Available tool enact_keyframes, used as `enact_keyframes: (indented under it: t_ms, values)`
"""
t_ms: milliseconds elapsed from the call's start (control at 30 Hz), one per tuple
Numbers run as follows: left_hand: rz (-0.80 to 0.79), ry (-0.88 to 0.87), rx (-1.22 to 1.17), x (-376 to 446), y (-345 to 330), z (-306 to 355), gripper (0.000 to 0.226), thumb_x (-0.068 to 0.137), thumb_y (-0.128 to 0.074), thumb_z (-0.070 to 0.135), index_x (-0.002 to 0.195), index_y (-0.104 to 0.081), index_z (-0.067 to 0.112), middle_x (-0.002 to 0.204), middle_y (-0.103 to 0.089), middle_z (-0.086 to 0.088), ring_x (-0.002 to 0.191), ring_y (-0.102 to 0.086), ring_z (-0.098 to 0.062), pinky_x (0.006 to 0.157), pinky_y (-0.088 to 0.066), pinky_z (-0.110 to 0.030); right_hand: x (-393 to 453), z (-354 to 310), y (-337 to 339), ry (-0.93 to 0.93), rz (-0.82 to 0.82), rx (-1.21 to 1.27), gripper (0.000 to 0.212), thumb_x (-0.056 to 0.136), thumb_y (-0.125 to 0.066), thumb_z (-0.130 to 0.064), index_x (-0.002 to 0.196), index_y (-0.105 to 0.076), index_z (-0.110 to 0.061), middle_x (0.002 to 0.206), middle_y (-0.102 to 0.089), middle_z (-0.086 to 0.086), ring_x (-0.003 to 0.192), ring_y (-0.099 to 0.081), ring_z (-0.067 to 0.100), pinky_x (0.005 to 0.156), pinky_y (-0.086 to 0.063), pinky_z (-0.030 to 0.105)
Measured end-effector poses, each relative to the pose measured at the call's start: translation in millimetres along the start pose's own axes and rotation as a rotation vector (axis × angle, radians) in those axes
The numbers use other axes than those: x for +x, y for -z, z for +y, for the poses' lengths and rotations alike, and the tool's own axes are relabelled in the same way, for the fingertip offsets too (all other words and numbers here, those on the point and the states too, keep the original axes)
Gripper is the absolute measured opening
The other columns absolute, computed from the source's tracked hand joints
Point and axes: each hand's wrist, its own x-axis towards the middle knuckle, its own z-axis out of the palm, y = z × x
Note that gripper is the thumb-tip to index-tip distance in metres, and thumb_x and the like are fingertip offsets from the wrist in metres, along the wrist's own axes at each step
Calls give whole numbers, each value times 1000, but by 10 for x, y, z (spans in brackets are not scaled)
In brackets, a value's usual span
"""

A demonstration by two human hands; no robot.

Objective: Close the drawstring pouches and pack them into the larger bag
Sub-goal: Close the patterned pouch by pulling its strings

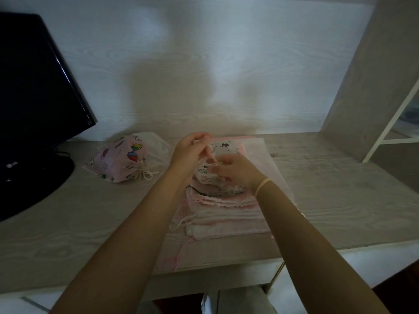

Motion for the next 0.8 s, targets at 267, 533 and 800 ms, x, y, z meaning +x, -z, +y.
enact_keyframes:
  t_ms: [267, 533, 800]
  values:
    - [63, 62, -8, 50, -33, -77, 33, 93, -62, 30, 123, -55, 18, 105, -65, -7, 93, -64, -18, 80, -55, -33, 76, -94, -3, 68, 54, 123, 25, 94, -62, -20, 87, -62, 4, 57, -50, 3, 42, -38, 10, 42, -31, 21]
    - [-126, 162, 370, -146, 16, -337, 11, 83, -72, 25, 91, -76, 18, 88, -74, -6, 85, -70, -18, 85, -55, -35, 177, -181, 122, 92, 163, 261, 17, 96, -55, -19, 97, -61, -3, 74, -62, 10, 42, -37, 16, 39, -28, 22]
    - [117, 281, 207, -94, 9, -412, 23, 98, -53, 16, 95, -71, 1, 76, -72, -10, 58, -66, -16, 46, -46, -18, 170, 2, 323, -33, 253, -294, 33, 87, -69, -32, 91, -67, 1, 75, -63, 7, 54, -48, 13, 53, -46, 23]
